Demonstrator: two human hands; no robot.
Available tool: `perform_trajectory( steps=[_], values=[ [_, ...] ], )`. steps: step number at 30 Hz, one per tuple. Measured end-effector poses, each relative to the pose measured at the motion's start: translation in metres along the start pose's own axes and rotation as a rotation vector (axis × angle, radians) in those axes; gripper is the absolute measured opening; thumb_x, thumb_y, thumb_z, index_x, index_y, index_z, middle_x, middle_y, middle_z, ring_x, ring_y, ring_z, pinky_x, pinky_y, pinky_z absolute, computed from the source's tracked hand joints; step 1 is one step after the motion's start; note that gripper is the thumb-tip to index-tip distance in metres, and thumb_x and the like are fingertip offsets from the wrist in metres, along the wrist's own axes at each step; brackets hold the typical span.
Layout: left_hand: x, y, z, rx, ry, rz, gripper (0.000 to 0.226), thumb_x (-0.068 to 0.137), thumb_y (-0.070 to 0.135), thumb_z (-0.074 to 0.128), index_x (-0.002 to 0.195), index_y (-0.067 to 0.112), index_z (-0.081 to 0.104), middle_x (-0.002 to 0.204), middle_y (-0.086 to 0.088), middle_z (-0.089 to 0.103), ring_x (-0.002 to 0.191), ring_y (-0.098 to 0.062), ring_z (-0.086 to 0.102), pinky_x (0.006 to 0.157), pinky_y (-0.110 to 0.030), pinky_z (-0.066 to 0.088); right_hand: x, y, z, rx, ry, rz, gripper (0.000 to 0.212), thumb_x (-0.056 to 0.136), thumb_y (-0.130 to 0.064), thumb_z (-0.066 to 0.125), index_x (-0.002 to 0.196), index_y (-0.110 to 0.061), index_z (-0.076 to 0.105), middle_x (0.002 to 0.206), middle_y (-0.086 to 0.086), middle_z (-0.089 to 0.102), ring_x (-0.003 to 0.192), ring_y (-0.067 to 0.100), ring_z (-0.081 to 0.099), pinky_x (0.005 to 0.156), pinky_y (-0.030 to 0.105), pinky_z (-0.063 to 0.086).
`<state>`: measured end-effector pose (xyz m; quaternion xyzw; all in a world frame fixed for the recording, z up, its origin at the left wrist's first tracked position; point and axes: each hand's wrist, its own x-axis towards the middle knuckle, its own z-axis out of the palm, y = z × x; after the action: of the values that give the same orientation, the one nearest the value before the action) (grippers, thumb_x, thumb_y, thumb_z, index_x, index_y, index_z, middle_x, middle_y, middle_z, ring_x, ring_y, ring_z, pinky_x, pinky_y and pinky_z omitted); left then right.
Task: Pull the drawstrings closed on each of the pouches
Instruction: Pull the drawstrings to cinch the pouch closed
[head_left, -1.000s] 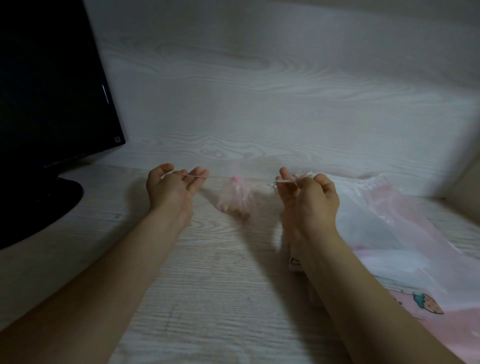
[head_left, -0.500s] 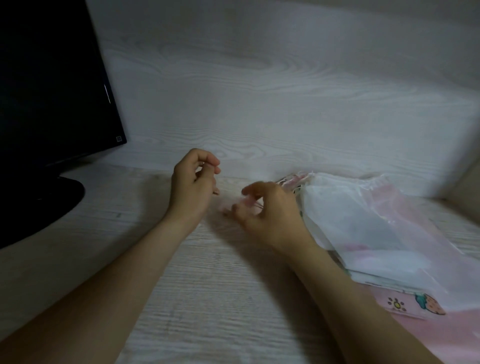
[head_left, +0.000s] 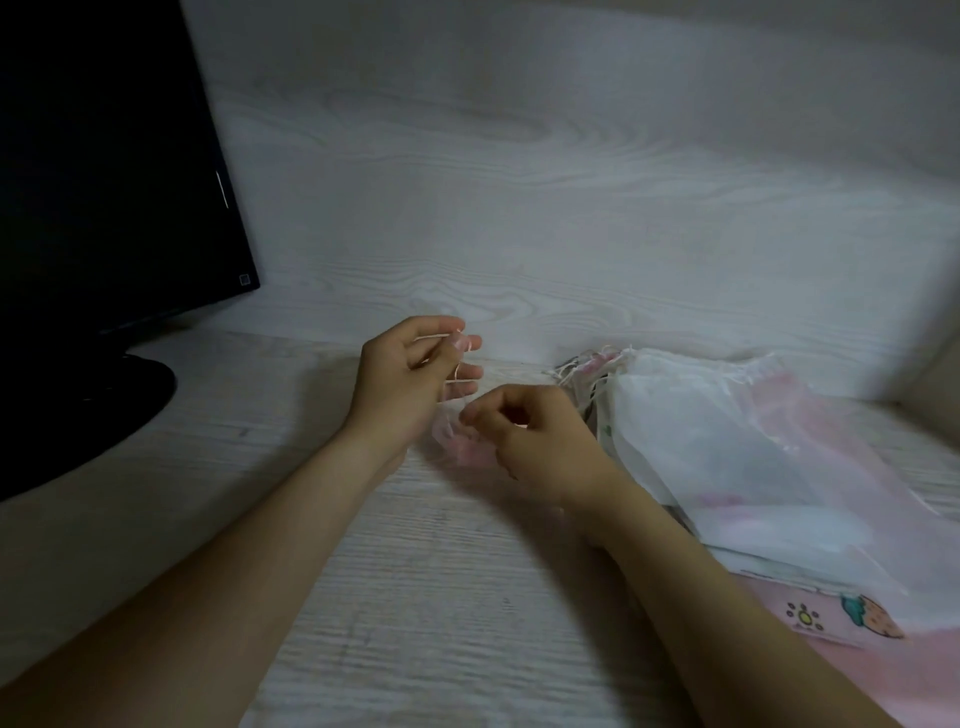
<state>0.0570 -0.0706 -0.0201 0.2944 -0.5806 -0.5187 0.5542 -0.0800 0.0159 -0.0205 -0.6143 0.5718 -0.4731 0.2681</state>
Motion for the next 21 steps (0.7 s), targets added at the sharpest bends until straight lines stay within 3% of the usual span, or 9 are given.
perform_trajectory(
  steps=[3,8,10,13,15,17,19,21],
  values=[
    [-0.001,-0.002,0.004,-0.014,-0.012,-0.024,0.012,0.105,0.009,0.064,0.114,0.005,0.071,0.104,-0.008,0.081,0.086,-0.026,0.079,0.074,-0.034,0.063,-0.001,-0.003,0.0,0.102,0.021,0.104,0.033,0.105,-0.016,0.057,0.089,0.009,0.071,0.049,-0.009,0.054,0.042,0.002,0.044,0.051,0.022,0.037],
    [-0.004,0.004,0.008,-0.136,0.017,-0.082,0.013,0.105,0.007,0.063,0.116,0.003,0.07,0.104,-0.011,0.08,0.092,-0.028,0.08,0.076,-0.03,0.064,-0.006,-0.004,0.004,0.058,-0.132,0.071,0.034,0.104,-0.023,0.061,0.09,0.006,0.073,0.067,0.016,0.073,0.045,0.004,0.049,0.047,0.013,0.037],
    [-0.005,0.004,0.011,-0.176,0.021,-0.117,0.012,0.105,0.009,0.064,0.115,0.006,0.07,0.104,-0.009,0.081,0.095,-0.026,0.08,0.078,-0.031,0.064,-0.005,0.001,0.008,0.011,-0.133,0.027,0.03,0.101,-0.026,0.066,0.089,0.0,0.075,0.066,0.013,0.072,0.045,0.005,0.047,0.048,0.016,0.037],
    [-0.003,0.005,0.012,-0.189,0.002,-0.131,0.014,0.105,0.013,0.065,0.116,0.009,0.072,0.108,-0.006,0.081,0.101,-0.023,0.079,0.084,-0.033,0.064,-0.004,0.004,0.013,0.034,-0.118,-0.045,0.03,0.102,-0.02,0.066,0.084,0.003,0.074,0.068,0.019,0.07,0.052,0.013,0.05,0.053,0.024,0.04],
    [-0.002,0.007,0.013,-0.196,-0.027,-0.183,0.016,0.106,0.016,0.064,0.117,0.008,0.073,0.111,-0.006,0.08,0.102,-0.021,0.079,0.077,-0.029,0.063,-0.002,0.003,0.014,0.124,-0.071,-0.021,0.032,0.104,-0.013,0.061,0.082,0.007,0.07,0.06,0.013,0.065,0.047,0.009,0.048,0.049,0.021,0.037],
    [-0.002,0.008,0.015,-0.18,-0.031,-0.276,0.019,0.105,0.018,0.059,0.111,0.008,0.074,0.104,-0.007,0.08,0.088,-0.019,0.078,0.066,-0.03,0.059,0.0,0.003,0.014,0.265,0.0,0.027,0.032,0.107,-0.009,0.055,0.082,0.008,0.067,0.055,0.008,0.06,0.039,0.007,0.042,0.042,0.02,0.033],
    [-0.003,0.006,0.018,-0.124,-0.065,-0.369,0.022,0.103,0.019,0.055,0.096,0.009,0.074,0.081,-0.005,0.072,0.064,-0.015,0.068,0.055,-0.026,0.052,0.002,0.002,0.012,0.379,0.073,0.049,0.031,0.107,-0.008,0.053,0.086,0.012,0.064,0.058,0.017,0.054,0.037,0.012,0.038,0.041,0.021,0.029],
    [-0.004,0.004,0.02,-0.089,-0.153,-0.453,0.025,0.098,0.017,0.052,0.08,0.01,0.067,0.07,-0.005,0.063,0.058,-0.015,0.059,0.054,-0.024,0.047,0.003,0.002,0.009,0.448,0.136,0.078,0.028,0.107,-0.008,0.053,0.092,0.013,0.064,0.058,0.018,0.052,0.038,0.014,0.037,0.041,0.021,0.028]
  ],
)
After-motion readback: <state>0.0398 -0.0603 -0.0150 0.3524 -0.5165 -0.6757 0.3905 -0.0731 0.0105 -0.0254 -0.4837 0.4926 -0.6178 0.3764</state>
